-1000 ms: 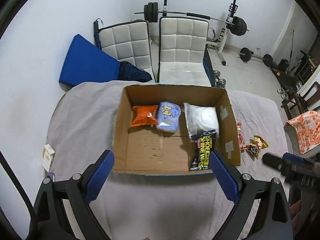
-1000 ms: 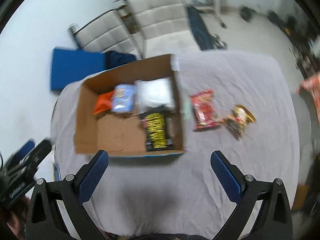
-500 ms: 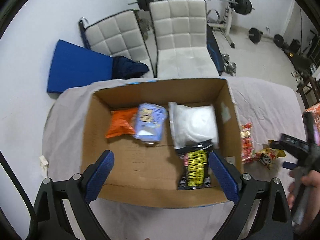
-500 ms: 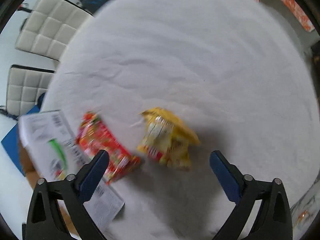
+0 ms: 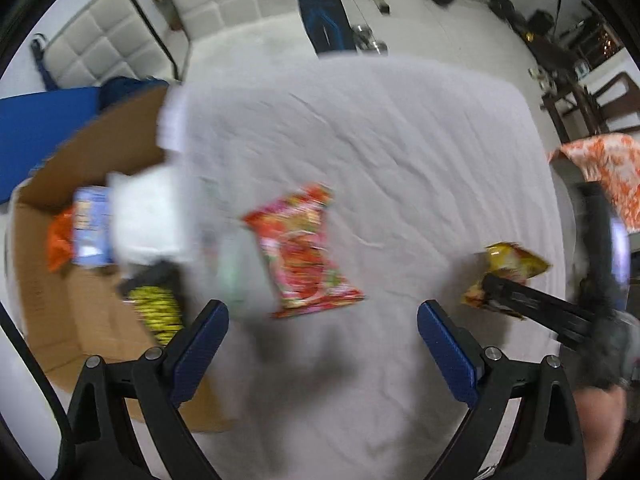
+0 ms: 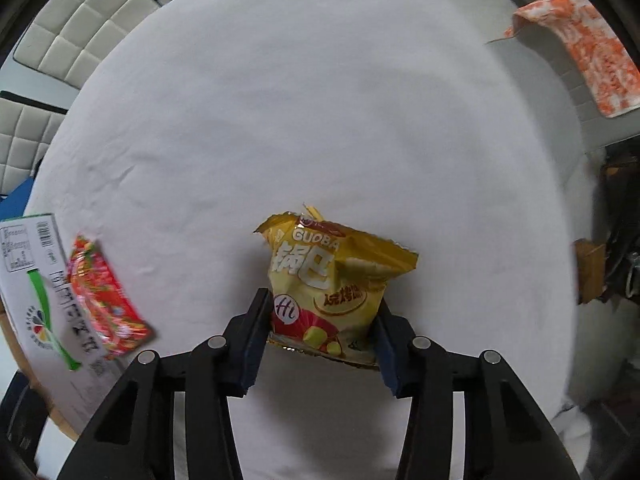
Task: Organize soft objects
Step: 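Grasp the red candy pack with the left tool while the right tool grasps the yellow chip bag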
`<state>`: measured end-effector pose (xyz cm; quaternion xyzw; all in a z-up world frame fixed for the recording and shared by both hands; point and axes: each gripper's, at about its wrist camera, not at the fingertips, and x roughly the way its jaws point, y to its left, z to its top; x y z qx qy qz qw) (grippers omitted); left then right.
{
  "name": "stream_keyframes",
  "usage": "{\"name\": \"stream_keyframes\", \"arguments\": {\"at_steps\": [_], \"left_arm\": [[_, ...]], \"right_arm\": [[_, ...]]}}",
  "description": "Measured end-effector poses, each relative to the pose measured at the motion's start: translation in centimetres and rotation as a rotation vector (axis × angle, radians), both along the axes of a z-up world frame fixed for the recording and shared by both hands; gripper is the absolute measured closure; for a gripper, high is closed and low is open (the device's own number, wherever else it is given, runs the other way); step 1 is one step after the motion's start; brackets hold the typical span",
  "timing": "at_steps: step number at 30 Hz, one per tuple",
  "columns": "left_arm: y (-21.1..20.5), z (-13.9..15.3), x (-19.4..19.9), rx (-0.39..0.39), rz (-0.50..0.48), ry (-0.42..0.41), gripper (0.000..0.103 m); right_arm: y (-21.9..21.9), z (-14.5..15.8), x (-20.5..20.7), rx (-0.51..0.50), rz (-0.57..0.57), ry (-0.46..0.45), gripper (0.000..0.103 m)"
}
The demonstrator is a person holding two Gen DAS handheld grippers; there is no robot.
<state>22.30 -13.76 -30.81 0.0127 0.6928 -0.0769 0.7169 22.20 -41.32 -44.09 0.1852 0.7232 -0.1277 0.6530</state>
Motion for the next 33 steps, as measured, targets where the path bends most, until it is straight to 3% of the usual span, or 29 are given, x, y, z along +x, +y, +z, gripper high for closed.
{"name": "stream_keyframes", "arguments": {"at_steps": [3, 8, 10, 12, 17, 22, 26, 30, 33], "left_arm": [[-1.9, -2.8, 0.0, 0.028, 0.025, 0.029, 0.006], [-1.6, -6.6, 0.3, 0.123, 0.123, 0.075, 0.007], [-2.3, -6.8, 0.3, 0.156, 0.101, 0.042, 0.008], [-3.5, -7.8, 0.6, 0.186, 0.065, 0.060, 0.008], [-3.3, -9.4, 1.2, 0.177, 0.138, 0.120, 0.008], [-2.0, -11.3, 2.1, 0.144, 0.182, 0.181, 0.006], [-1.6, -11.4, 2.6, 0.098, 0.218, 0.157, 0.016], [-2.2, -10.0, 1.5, 0.091, 0.170, 0.083, 0.050], [-3.6, -9.3, -0.1, 0.083, 0.110, 0.073, 0.053]], "right_arm": [[-2.3, 0.2, -0.8, -0.032, 0.010, -0.001, 0.053], [-4.0, -0.4, -1.8, -0.039, 0.008, -0.004, 0.053], [-4.3, -0.6, -1.7, -0.038, 0.016, -0.002, 0.053], [-4.0, -0.8, -2.1, -0.040, 0.027, -0.002, 0.053], [-5.1, -0.2, -1.0, -0.039, 0.049, -0.014, 0.053], [-3.4, -0.3, -1.4, -0.040, 0.079, -0.009, 0.053], [-2.9, -0.3, -0.7, -0.023, 0.092, -0.004, 0.053], [-2.4, -1.0, -0.6, 0.003, 0.140, 0.032, 0.053], [-2.6, -1.1, -1.0, 0.007, 0.182, 0.044, 0.053]]}}
